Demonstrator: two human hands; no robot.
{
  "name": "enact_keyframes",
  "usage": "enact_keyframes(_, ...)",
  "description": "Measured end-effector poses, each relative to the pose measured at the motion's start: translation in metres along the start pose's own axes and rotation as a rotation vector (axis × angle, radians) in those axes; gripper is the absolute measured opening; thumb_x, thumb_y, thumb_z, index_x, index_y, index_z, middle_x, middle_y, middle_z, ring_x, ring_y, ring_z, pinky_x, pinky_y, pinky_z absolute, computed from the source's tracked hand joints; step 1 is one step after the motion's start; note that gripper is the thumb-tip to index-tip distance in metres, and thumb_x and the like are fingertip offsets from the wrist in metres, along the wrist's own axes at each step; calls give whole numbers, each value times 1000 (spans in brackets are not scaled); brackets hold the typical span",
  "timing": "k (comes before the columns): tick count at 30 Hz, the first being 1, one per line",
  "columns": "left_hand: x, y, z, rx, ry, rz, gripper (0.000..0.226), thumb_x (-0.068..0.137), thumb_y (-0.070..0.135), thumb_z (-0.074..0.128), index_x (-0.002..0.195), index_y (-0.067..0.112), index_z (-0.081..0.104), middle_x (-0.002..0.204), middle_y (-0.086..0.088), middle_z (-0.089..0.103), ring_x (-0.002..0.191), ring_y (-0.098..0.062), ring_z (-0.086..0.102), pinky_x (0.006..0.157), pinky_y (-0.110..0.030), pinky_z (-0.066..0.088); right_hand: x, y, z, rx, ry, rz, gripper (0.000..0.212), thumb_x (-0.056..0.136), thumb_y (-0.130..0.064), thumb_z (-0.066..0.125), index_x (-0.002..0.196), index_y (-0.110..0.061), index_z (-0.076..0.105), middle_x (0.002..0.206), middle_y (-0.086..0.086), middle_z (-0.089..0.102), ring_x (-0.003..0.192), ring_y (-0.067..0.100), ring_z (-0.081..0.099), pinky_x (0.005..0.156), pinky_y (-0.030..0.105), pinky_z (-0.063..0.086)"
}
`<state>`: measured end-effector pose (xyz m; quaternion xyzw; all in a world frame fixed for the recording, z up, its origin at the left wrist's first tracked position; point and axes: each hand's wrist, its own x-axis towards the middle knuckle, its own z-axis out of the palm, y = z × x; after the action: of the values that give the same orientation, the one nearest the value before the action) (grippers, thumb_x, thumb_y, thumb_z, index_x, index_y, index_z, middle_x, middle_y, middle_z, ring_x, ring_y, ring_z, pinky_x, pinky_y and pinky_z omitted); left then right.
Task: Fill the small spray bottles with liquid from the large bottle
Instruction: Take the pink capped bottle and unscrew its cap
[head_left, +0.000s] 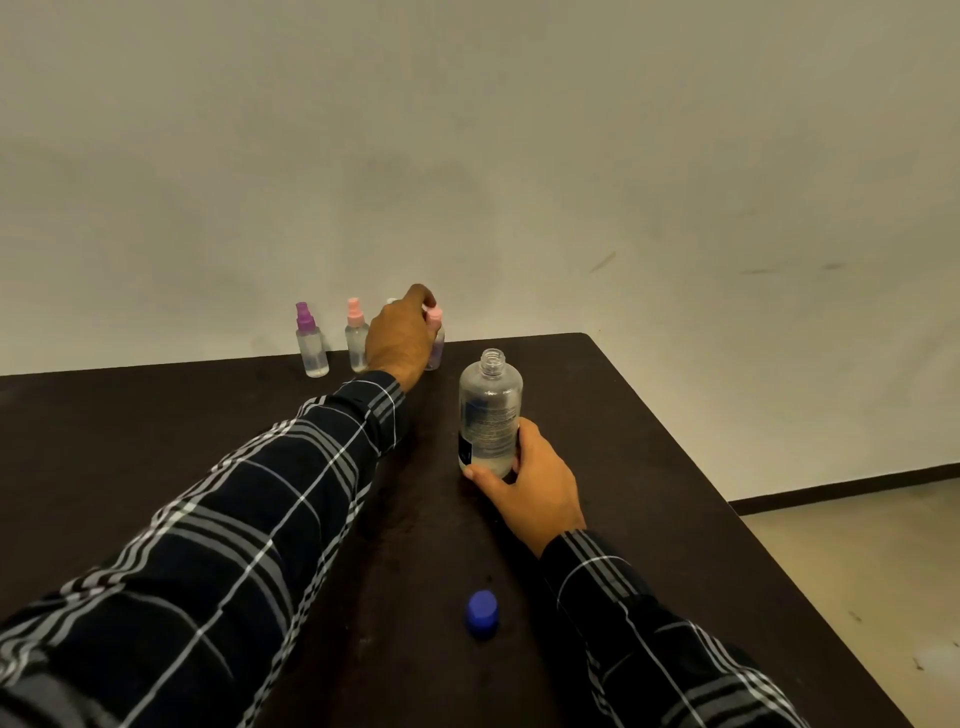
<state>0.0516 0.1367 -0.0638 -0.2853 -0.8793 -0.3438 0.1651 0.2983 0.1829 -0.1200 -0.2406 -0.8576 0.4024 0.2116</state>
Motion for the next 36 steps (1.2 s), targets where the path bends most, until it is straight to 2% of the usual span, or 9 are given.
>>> enact_keyframes(3, 1, 2, -4, -6, -35, -8, 33, 99, 27, 61, 131, 21, 58, 114, -10, 69, 102, -28, 67, 88, -39, 56, 2, 0, 0, -8, -8, -4, 59, 77, -45, 79, 127, -35, 48, 120, -17, 61, 111, 4, 58, 97, 30, 51)
enact_keyframes(6, -1, 0, -11, 53, -86, 6, 25, 100, 27, 57, 119, 15, 69, 112, -10, 70, 102, -28, 67, 84, -34, 52, 2, -1, -1, -9, -17, 1, 58, 77, -45, 79, 125, -36, 48, 119, -17, 61, 109, 4, 58, 96, 29, 50)
enact_keyframes(10, -23, -3, -41, 74, -172, 24, 26, 102, 24, 58, 121, 11, 70, 113, -11, 72, 104, -27, 67, 94, -37, 52, -1, -4, -3, -3, -20, 1, 61, 75, -46, 80, 126, -35, 48, 120, -14, 62, 110, 7, 59, 96, 32, 51)
enact_keyframes(17, -100, -37, -137, 47, -227, -3, 24, 100, 34, 62, 117, 20, 69, 106, -2, 72, 76, -16, 66, 83, -41, 60, -18, -24, -10, -16, -195, 27, 68, 76, -43, 82, 133, -26, 48, 128, -5, 62, 117, 16, 59, 94, 29, 47)
enact_keyframes(20, -142, -50, -182, 29, -236, -48, 27, 98, 33, 64, 121, 20, 68, 110, 0, 71, 83, -16, 67, 84, -41, 60, -27, -40, -14, -58, -277, 50, 67, 74, -41, 84, 130, -24, 51, 127, -1, 63, 115, 19, 59, 90, 27, 44)
enact_keyframes(25, -196, -61, -228, 33, -198, -82, 28, 96, 32, 66, 123, 22, 68, 114, 5, 69, 102, -13, 65, 88, -37, 58, -35, -59, -20, -100, -353, 125, 67, 70, -34, 86, 128, -22, 55, 125, 2, 64, 109, 20, 59, 95, 31, 45)
enact_keyframes(28, -219, -66, -238, 55, -210, -78, 27, 96, 33, 67, 122, 25, 68, 114, 6, 70, 103, -12, 65, 92, -38, 56, -45, -55, -27, -82, -324, 164, 70, 68, -37, 87, 128, -23, 54, 127, 2, 63, 106, 19, 58, 91, 30, 43)
enact_keyframes(31, -237, -68, -240, 58, -237, -83, 26, 96, 35, 65, 121, 29, 67, 112, 10, 69, 101, -9, 64, 91, -39, 57, -58, -52, -35, -97, -291, 178, 74, 68, -39, 87, 131, -22, 52, 129, 4, 62, 115, 23, 59, 96, 33, 45)
enact_keyframes(36, -256, -60, -232, 10, -229, -76, 28, 97, 34, 65, 124, 28, 65, 114, 8, 68, 100, -10, 63, 92, -39, 57, -80, -52, -43, -126, -256, 187, 73, 71, -38, 85, 132, -20, 51, 127, 4, 62, 115, 24, 59, 97, 35, 46)
